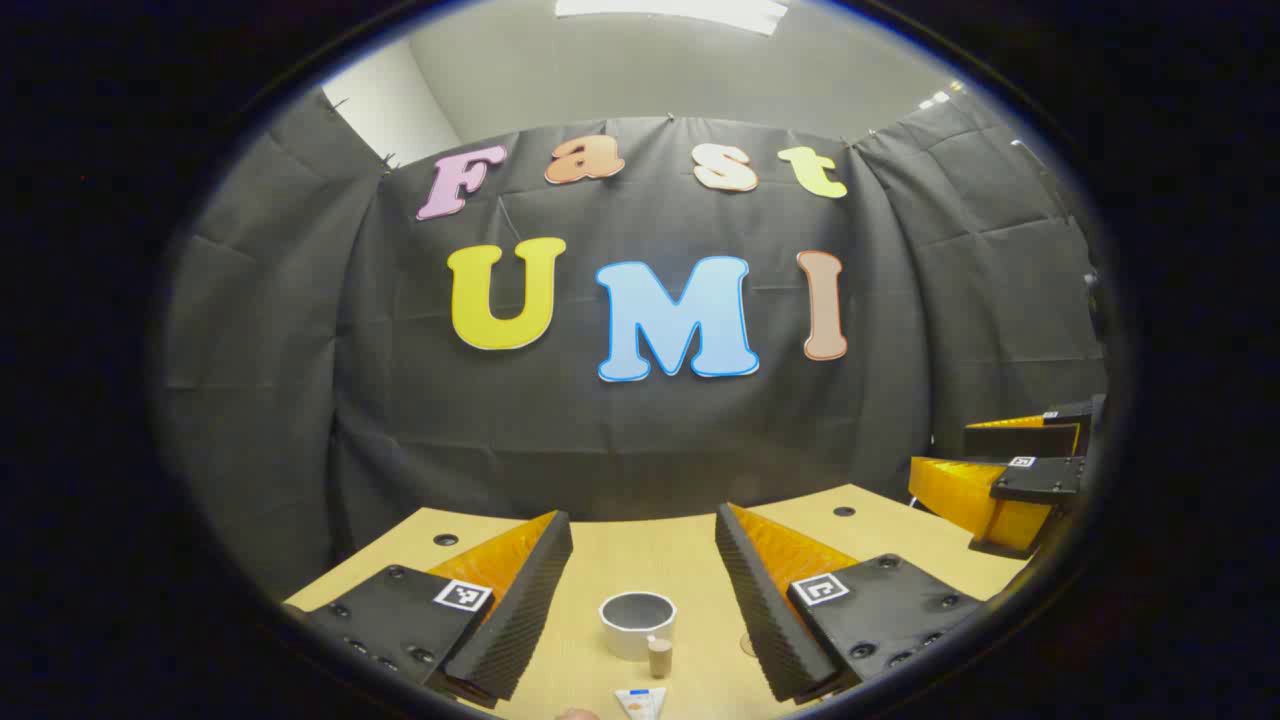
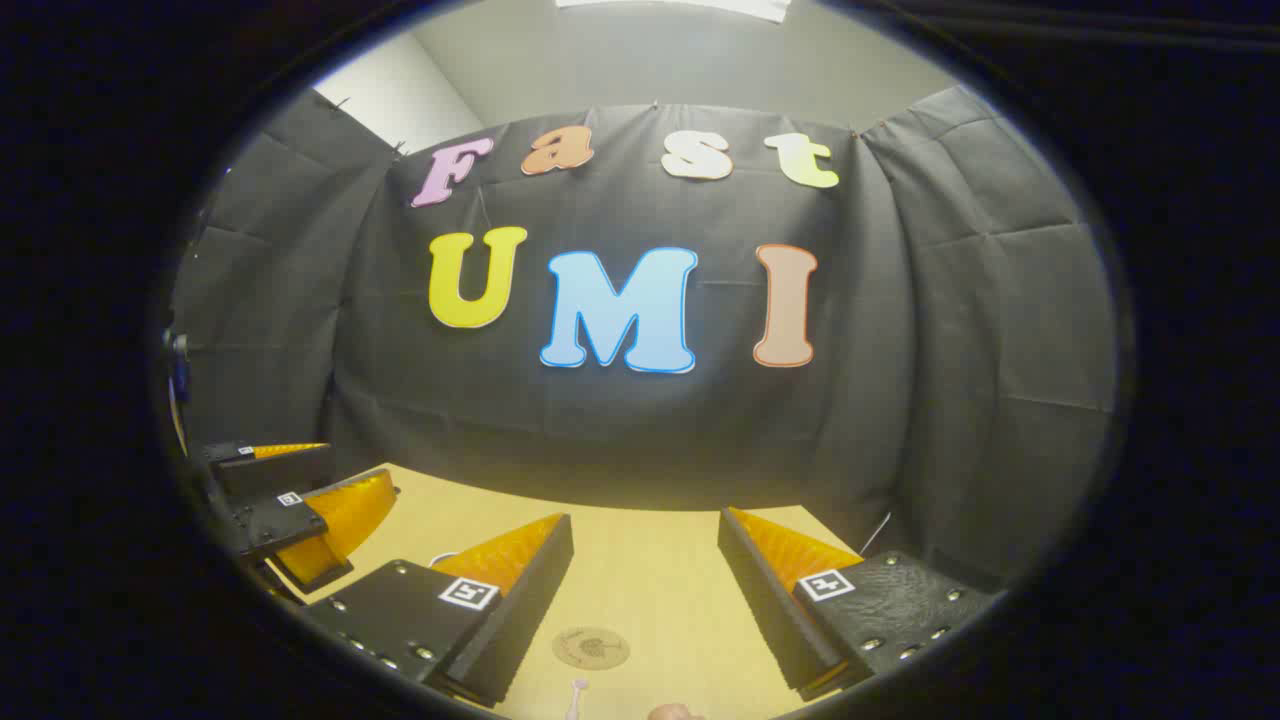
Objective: Put the toothbrush and toothpaste on the desktop into the cup, then pick up the cup and place it on the coaster on the desktop.
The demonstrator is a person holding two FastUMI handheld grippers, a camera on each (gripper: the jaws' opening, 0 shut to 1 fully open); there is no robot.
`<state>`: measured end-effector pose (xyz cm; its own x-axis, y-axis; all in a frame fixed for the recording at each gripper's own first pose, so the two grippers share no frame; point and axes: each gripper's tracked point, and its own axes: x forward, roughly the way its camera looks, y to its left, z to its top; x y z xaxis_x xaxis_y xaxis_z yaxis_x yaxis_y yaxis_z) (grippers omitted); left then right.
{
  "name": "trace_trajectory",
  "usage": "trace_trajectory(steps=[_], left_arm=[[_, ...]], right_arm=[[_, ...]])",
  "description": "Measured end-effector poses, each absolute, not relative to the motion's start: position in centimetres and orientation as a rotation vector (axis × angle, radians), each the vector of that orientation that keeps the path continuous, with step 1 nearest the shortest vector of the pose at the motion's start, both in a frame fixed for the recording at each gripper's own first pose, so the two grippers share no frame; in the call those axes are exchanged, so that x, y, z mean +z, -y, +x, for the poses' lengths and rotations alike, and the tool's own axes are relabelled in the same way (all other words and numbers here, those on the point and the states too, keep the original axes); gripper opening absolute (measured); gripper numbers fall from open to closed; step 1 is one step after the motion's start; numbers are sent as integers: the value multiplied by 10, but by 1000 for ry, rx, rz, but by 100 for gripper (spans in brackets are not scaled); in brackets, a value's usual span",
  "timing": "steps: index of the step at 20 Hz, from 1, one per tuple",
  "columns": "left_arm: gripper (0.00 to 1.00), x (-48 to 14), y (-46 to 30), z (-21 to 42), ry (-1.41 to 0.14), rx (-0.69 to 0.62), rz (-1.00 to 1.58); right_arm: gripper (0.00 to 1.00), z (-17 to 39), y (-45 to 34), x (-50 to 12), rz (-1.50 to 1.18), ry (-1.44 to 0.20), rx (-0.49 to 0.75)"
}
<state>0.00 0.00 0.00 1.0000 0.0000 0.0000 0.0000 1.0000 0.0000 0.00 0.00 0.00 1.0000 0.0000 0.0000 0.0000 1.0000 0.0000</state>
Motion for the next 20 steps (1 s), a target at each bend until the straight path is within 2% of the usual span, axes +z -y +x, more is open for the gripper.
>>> trace_trajectory(steps=[3, 4, 14, 15, 16, 17, 20], left_arm=[[93, -10, 1, -4, -23, 10, -5], [94, -10, 1, -5, -26, 8, -10], [94, -10, 8, -5, -38, 2, -12], [94, -14, 9, -6, -49, -2, -17], [94, -18, 8, -5, -60, -5, -22], [93, -22, 9, -5, -79, -12, -26], [94, -47, 6, -6, -156, -20, -40]], right_arm=[[88, 0, 1, -7, -2, -27, 8], [93, 0, 1, -8, -2, -31, 12], [93, -1, -5, -16, 1, -70, 42], [93, -1, -6, -20, 5, -82, 45], [88, -1, -8, -23, 12, -97, 50], [93, -2, -10, -28, 19, -116, 56], [93, -1, -16, -51, 50, -214, 77]])
